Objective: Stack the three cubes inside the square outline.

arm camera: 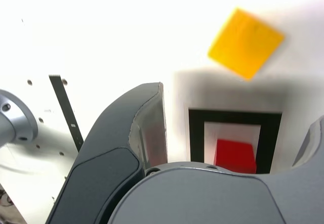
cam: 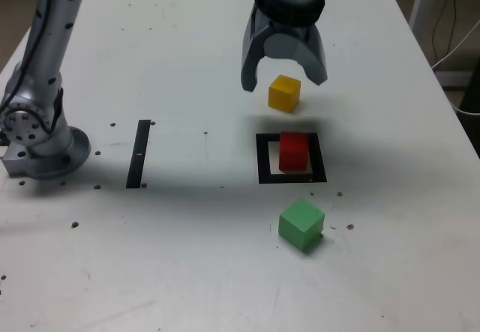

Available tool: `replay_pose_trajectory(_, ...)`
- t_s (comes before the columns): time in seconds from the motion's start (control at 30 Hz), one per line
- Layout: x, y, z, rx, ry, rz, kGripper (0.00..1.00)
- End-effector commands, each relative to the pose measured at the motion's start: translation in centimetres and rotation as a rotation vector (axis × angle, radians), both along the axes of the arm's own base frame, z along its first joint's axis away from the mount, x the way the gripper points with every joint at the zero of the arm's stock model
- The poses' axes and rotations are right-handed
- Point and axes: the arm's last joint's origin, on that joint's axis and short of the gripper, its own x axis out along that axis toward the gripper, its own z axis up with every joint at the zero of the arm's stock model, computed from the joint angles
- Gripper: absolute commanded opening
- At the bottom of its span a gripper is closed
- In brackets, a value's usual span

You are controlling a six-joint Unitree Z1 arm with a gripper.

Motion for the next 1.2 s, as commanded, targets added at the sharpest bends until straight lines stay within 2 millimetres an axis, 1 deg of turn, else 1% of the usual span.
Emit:
replay_pose_trajectory(0.0,0.2,1.1,0.0,0.002,-0.004,0.007,0.99)
replay_pose_trajectory(0.2,0.8,4.2,-0.6,-0.002,0.000,0.007,0.99)
replay_pose_trajectory(0.37,1.3,5.7,-1.1,-0.006,0.005,0.005,0.99)
replay_pose_trajectory(0.67,1.4,6.0,-1.3,-0.007,0.009,-0.005,0.99)
replay_pose_trajectory(0.8,1.4,6.0,-1.3,-0.011,0.014,-0.044,0.99)
replay_pose_trajectory(0.9,1.6,6.0,-1.3,-0.024,0.010,-0.123,0.99)
replay_pose_trajectory(1.07,2.0,6.0,-1.5,-0.075,-0.002,-0.317,1.00)
replay_pose_trajectory(1.17,2.0,6.0,-1.6,-0.086,0.005,-0.378,1.00)
